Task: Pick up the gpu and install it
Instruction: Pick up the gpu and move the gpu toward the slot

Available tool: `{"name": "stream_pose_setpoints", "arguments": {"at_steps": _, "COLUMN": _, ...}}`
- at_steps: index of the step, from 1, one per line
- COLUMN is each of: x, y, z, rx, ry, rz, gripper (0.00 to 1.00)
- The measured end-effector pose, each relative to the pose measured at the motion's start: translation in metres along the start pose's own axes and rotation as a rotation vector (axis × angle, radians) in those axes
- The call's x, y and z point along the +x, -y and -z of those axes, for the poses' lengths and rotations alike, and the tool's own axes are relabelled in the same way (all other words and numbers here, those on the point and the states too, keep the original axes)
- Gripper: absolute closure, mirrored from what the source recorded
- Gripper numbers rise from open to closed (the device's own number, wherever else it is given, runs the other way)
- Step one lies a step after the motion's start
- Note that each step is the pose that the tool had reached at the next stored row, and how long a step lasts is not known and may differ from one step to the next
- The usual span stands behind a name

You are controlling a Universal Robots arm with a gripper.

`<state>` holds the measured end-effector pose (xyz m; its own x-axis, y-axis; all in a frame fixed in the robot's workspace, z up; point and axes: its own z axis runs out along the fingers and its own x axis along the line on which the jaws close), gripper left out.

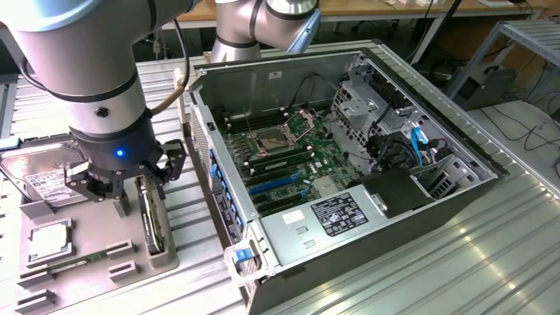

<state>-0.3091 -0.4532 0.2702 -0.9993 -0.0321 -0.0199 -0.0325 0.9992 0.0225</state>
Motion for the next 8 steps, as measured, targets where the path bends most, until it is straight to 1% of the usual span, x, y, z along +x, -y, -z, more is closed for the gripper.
{"name": "stream_pose_setpoints", "arguments": {"at_steps": 6, "x": 0.000, "y": 0.0005, "z": -0.0109, "rx": 0.0002, "ry": -0.0001, "rz": -0.001, "gripper": 0.46}}
{"name": "stream_pose_setpoints", "arguments": {"at_steps": 8, "x": 0.000, "y": 0.0007, "z": -0.0182, "rx": 0.0002, "ry": -0.0001, "rz": -0.001, "gripper": 0.46}}
